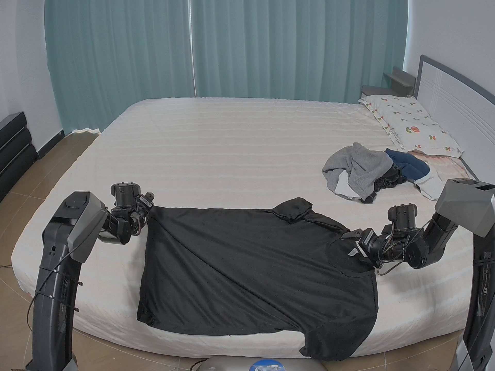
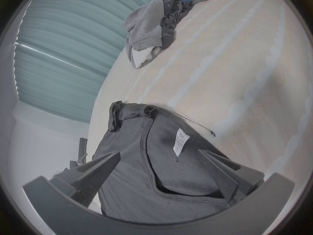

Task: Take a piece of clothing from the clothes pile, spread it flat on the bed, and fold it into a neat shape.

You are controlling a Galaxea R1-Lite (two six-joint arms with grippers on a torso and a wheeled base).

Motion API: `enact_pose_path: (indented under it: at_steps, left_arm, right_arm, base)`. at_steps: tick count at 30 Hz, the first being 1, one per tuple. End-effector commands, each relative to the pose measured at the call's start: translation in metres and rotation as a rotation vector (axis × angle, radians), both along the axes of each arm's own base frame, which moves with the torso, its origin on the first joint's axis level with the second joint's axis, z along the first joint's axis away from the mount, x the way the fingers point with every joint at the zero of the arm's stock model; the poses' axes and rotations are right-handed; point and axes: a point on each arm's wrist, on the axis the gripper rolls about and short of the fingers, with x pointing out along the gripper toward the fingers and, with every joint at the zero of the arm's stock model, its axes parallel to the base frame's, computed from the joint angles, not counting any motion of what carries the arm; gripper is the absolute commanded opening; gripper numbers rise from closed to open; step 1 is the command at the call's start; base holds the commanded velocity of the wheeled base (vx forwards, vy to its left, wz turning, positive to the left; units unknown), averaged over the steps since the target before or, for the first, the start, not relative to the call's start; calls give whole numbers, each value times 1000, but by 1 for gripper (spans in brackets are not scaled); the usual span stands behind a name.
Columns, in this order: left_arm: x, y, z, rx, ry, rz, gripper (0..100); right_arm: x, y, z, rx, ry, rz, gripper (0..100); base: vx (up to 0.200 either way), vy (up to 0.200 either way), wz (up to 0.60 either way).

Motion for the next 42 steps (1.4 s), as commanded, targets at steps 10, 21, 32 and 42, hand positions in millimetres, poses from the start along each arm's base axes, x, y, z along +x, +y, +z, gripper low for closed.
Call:
enact_pose_path:
  at_steps: [10,21,32,42]
  left_arm:
    - [-77,-9,62,-58,79,-39,100]
    - [-131,-42,29,-124,166,-84,100]
    - [-148,-52,24,-142,72,-115,100]
    - [-154,-52,23,-156,92,-127,100]
  right_arm:
    - [46,32,34,-82,-165,-26,100]
    - [73,50,33,-290,-204,75,100]
    - [95,78,-6,-632,-281,263,100]
    - [112,96,-13,-656,-277,290,100]
  base:
    - [0,0,0]
    - [0,0,0]
    - [0,0,0]
    - [0,0,0]
